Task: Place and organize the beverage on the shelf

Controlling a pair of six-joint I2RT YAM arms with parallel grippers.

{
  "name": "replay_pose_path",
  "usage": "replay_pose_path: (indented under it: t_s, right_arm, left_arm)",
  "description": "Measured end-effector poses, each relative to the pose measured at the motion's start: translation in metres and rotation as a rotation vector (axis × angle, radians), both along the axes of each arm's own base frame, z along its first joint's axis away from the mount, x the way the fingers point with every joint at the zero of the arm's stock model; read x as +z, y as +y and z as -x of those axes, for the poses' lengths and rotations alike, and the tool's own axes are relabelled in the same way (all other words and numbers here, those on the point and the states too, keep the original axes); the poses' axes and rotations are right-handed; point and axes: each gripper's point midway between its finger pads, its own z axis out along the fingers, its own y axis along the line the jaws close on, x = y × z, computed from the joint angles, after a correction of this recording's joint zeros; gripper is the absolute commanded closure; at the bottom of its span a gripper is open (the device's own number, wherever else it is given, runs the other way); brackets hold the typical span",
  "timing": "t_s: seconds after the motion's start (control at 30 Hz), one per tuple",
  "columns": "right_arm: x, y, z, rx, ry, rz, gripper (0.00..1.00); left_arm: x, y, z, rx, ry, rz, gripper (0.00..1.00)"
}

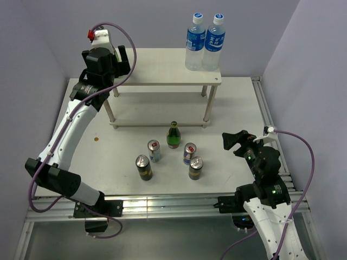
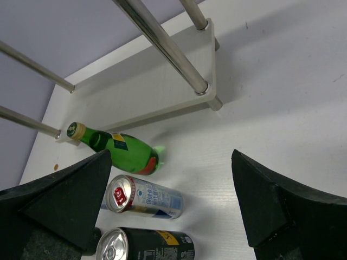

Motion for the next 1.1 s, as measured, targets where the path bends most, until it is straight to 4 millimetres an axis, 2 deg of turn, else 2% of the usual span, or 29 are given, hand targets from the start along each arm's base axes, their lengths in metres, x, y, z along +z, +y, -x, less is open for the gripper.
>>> replay_pose_path:
  t_s: [0.13, 0.4, 0.5, 0.57, 0.6, 0.7, 0.73, 0.8, 0.93, 1.1]
  right_arm:
    - [0.000, 0.000, 0.000, 0.000, -0.001, 0.000, 0.02]
    - [0.000, 0.000, 0.000, 0.000, -0.001, 0.000, 0.02]
    - [0.000, 0.000, 0.000, 0.000, -0.001, 0.000, 0.02]
    - [0.000, 0.000, 0.000, 0.000, -0.001, 0.000, 0.02]
    - [0.000, 0.000, 0.000, 0.000, -0.001, 0.000, 0.02]
    - [0.000, 0.000, 0.000, 0.000, -0.001, 0.000, 0.02]
    - [0.000, 0.000, 0.000, 0.000, -0.001, 0.000, 0.02]
    - [0.000, 0.000, 0.000, -0.001, -0.001, 0.000, 0.02]
    - [0.000, 0.000, 0.000, -0.002, -0.001, 0.000, 0.02]
    - [0.000, -0.001, 0.000, -0.004, -0.002, 0.000, 0.02]
  left_arm:
    - [0.010, -0.002, 0.014, -0.002, -0.013, 0.000, 0.01]
    - [0.054, 0.017, 0.051, 0.032, -0.117, 0.020, 0.01]
    - [0.058, 0.019, 0.063, 0.038, -0.126, 0.026, 0.01]
    - [0.053, 0.014, 0.078, 0.021, -0.118, 0.031, 0.01]
    - [0.049, 0.009, 0.085, 0.003, -0.107, 0.034, 0.01]
    - [0.033, -0.026, 0.120, -0.152, -0.088, 0.064, 0.01]
    - [0.023, -0.045, 0.137, -0.256, -0.080, 0.083, 0.01]
    - [0.006, -0.069, 0.161, -0.392, -0.067, 0.114, 0.01]
    - [-0.053, -0.109, 0.194, -0.597, 0.009, 0.169, 0.01]
    - [-0.136, -0.154, 0.213, -0.743, 0.183, 0.194, 0.01]
